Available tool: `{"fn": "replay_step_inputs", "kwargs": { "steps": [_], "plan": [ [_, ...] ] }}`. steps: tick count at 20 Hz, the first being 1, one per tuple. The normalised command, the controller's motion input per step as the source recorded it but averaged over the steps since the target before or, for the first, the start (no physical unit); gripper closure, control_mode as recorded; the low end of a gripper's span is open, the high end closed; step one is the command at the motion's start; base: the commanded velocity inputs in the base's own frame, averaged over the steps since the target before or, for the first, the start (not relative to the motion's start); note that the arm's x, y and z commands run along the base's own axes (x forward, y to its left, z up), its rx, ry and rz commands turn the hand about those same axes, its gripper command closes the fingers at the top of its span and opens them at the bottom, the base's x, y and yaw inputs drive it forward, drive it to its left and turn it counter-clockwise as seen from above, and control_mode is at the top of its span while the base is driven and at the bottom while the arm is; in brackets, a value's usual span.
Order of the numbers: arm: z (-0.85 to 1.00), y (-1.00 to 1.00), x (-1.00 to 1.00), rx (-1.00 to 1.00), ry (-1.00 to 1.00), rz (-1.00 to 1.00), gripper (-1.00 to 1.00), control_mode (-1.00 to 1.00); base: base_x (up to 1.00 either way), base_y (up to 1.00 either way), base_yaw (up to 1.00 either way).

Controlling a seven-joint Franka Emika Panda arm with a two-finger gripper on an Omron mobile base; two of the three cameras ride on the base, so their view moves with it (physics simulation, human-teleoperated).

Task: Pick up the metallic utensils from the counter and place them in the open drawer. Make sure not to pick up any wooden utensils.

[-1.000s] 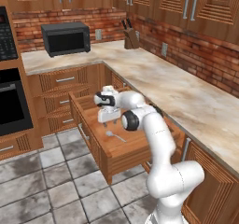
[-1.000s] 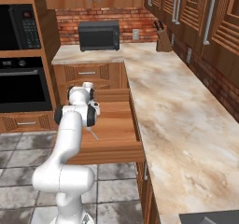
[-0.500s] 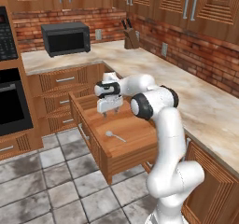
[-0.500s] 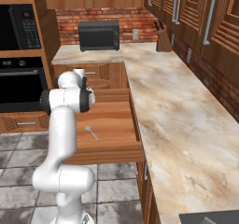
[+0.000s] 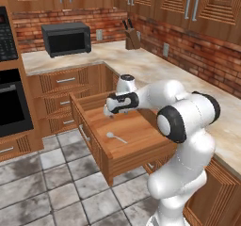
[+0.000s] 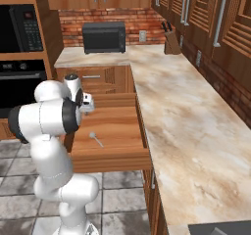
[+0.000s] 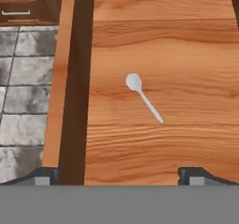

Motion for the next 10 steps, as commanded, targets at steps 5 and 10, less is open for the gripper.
{"fn": "replay_step_inputs", "kwargs": {
  "steps": [5,10],
  "plan": [
    [1.0,-0.05,-0.37,0.02,-0.07,-0.19,-1.0,-1.0,0.0,0.0,0.0],
    [0.97,-0.28,-0.58,0.0,0.03,-0.07,-1.0,-1.0,0.0,0.0,0.0]
  ]
}}
